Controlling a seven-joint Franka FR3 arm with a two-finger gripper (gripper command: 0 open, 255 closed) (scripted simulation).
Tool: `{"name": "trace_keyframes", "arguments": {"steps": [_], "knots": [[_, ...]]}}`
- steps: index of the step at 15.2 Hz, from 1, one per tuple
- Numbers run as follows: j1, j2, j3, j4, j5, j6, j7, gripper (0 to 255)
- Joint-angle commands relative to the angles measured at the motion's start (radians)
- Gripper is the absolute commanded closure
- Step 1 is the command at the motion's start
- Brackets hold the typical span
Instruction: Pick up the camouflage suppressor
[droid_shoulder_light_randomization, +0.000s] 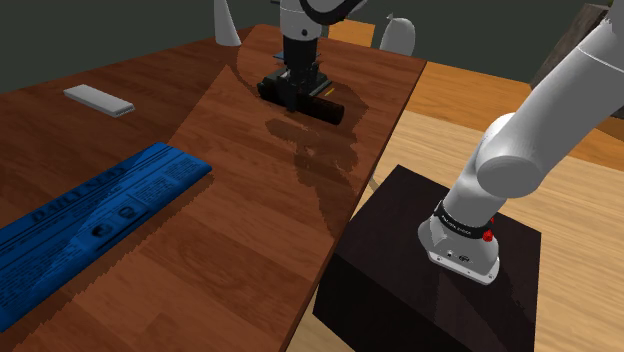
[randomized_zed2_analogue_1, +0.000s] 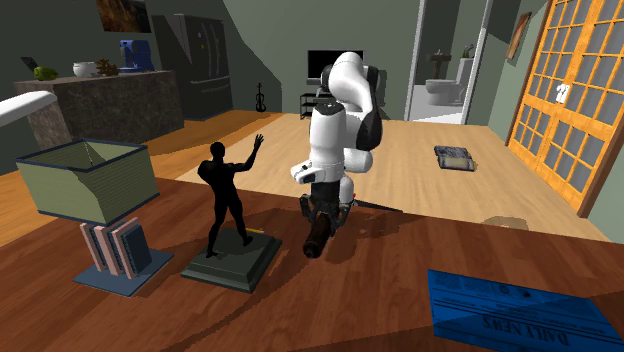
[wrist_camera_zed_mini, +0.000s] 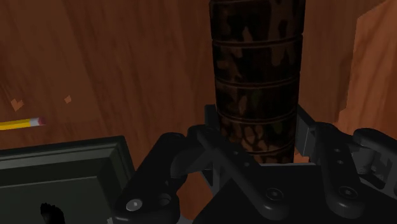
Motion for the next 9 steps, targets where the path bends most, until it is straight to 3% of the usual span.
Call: {"name": "trace_keyframes", "arguments": {"steps": [1,9], "knots": [[0.000,-0.006,-0.001,0.021,0.001,-0.028,-0.002,255],[-0.001,-0.021,-0.004,0.090,0.003,-0.111,-0.005,255]]}}
